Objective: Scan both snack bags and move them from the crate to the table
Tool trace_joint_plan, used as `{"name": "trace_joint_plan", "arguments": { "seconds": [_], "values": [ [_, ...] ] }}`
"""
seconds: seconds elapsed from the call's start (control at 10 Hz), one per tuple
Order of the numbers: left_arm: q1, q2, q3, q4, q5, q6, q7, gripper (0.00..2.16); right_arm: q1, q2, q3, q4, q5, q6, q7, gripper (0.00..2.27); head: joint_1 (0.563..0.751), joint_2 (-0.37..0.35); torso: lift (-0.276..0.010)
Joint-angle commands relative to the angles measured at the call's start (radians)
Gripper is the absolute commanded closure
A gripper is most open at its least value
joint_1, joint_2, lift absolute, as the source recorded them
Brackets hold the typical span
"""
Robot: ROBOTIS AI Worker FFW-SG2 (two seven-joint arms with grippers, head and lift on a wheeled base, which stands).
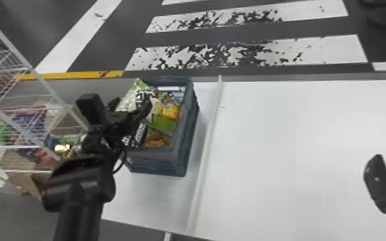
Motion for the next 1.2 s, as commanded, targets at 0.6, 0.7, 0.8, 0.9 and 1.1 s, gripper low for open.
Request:
{"name": "trace_joint_plan", "arguments": {
  "seconds": [0.6, 0.7, 0.8, 0.9, 1.1],
  "values": [
    [0.039, -0.007, -0.056, -0.156, -0.021, 0.138, -0.065, 0.97, 0.006, 0.000, -0.002, -0.005, -0.002, -0.009, 0.002, 0.08, 0.695, 0.184, -0.088],
    [0.037, -0.007, -0.053, -0.158, -0.032, 0.150, -0.097, 1.41, 0.006, 0.000, -0.002, -0.005, -0.002, -0.009, 0.002, 0.08, 0.695, 0.169, -0.088],
    [0.039, -0.007, -0.040, -0.164, -0.064, 0.153, -0.140, 1.64, 0.006, 0.000, -0.002, -0.005, -0.002, -0.009, 0.002, 0.08, 0.695, 0.157, -0.088],
    [0.051, -0.013, -0.020, -0.201, -0.063, 0.196, -0.108, 2.13, 0.006, 0.000, -0.001, -0.005, -0.002, -0.009, 0.002, 0.08, 0.695, 0.153, -0.088],
    [0.094, -0.013, 0.033, -0.290, -0.041, 0.203, -0.102, 2.13, 0.005, 0.000, -0.002, -0.005, -0.005, -0.009, 0.002, 0.08, 0.695, 0.177, -0.088]
  ]
}}
